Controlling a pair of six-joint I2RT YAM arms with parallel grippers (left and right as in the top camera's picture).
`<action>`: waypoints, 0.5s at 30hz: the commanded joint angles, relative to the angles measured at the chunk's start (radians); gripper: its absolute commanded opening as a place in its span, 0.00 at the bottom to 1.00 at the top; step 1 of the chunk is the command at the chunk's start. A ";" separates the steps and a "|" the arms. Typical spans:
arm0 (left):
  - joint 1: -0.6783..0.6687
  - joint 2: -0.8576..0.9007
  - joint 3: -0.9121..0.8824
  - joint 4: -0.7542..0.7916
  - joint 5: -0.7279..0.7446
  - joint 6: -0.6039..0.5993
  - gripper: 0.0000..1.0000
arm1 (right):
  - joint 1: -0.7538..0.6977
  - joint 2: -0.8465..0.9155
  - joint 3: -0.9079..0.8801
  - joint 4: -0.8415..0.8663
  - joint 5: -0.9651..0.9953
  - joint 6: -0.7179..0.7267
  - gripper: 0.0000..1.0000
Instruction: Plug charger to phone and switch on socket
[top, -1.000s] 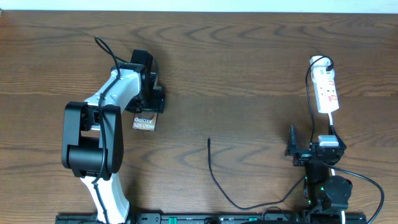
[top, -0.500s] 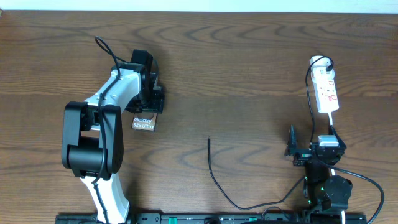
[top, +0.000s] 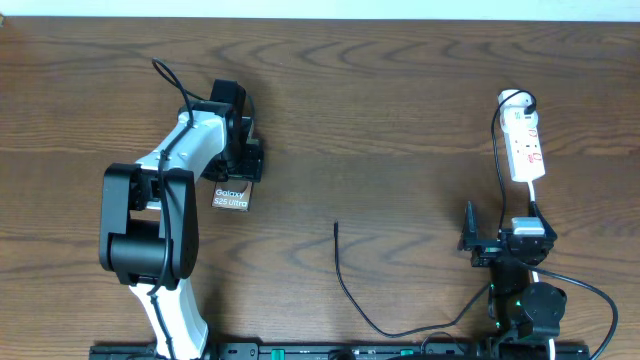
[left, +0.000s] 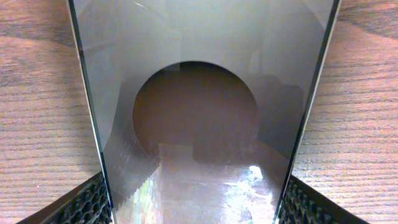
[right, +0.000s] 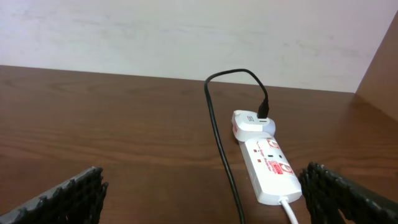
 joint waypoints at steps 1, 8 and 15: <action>0.002 -0.002 -0.020 -0.007 -0.006 0.011 0.73 | 0.004 -0.007 -0.002 -0.005 0.003 -0.010 0.99; 0.002 -0.002 -0.020 -0.007 -0.006 0.010 0.72 | 0.004 -0.007 -0.002 -0.005 0.003 -0.010 0.99; 0.002 -0.002 -0.020 -0.006 -0.006 0.010 0.67 | 0.004 -0.006 -0.002 -0.005 0.003 -0.010 0.99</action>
